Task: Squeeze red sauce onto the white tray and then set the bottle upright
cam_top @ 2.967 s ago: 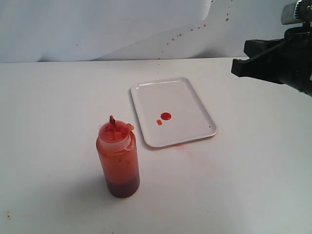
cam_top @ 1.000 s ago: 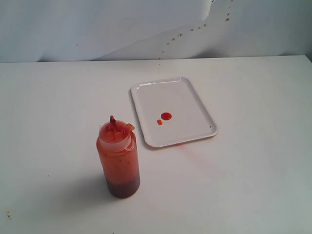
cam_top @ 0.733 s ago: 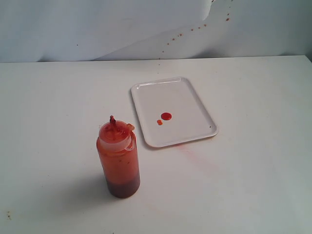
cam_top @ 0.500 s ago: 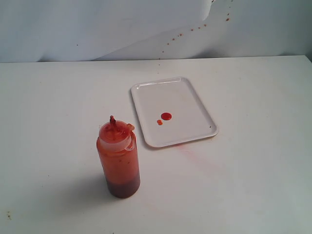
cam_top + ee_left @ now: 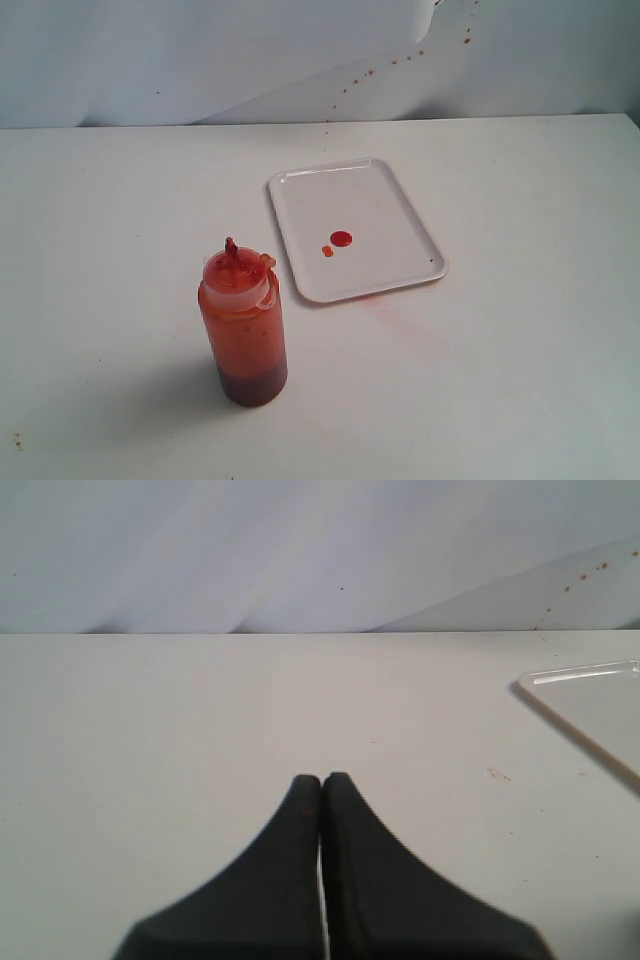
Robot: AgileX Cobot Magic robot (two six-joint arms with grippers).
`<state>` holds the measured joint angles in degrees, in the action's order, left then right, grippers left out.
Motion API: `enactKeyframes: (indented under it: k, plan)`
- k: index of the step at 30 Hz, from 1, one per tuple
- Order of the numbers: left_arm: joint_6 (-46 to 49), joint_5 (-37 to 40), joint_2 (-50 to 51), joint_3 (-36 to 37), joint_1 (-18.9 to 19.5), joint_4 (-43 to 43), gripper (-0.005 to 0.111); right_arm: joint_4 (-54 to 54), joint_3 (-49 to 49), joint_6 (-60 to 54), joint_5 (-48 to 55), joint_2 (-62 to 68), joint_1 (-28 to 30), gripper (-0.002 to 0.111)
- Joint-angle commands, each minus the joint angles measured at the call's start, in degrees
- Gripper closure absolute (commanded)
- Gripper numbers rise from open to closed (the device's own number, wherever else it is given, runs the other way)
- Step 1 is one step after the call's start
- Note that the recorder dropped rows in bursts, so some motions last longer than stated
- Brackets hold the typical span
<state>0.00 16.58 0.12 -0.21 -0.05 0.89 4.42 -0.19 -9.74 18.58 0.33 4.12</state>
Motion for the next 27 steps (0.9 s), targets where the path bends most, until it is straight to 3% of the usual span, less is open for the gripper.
enactKeyframes:
  k: [1, 14, 21, 27]
  plan:
    - [0.5, -0.3, -0.1, 0.2, -0.3, -0.2, 0.107, -0.4, 0.2, 0.9, 0.2, -0.3, -0.1, 0.108]
    - [0.5, -0.3, -0.1, 0.2, -0.3, -0.2, 0.107, -0.5, 0.2, 1.9, 0.2, -0.3, -0.1, 0.108]
    - [0.3, -0.3, -0.1, 0.2, -0.3, -0.2, 0.107, -8.1, 0.2, 13.0, 0.2, -0.3, -0.1, 0.108]
    - [0.3, -0.3, -0.1, 0.2, -0.3, -0.2, 0.107, -10.0, 0.2, 13.3, 0.2, -0.3, -0.1, 0.108]
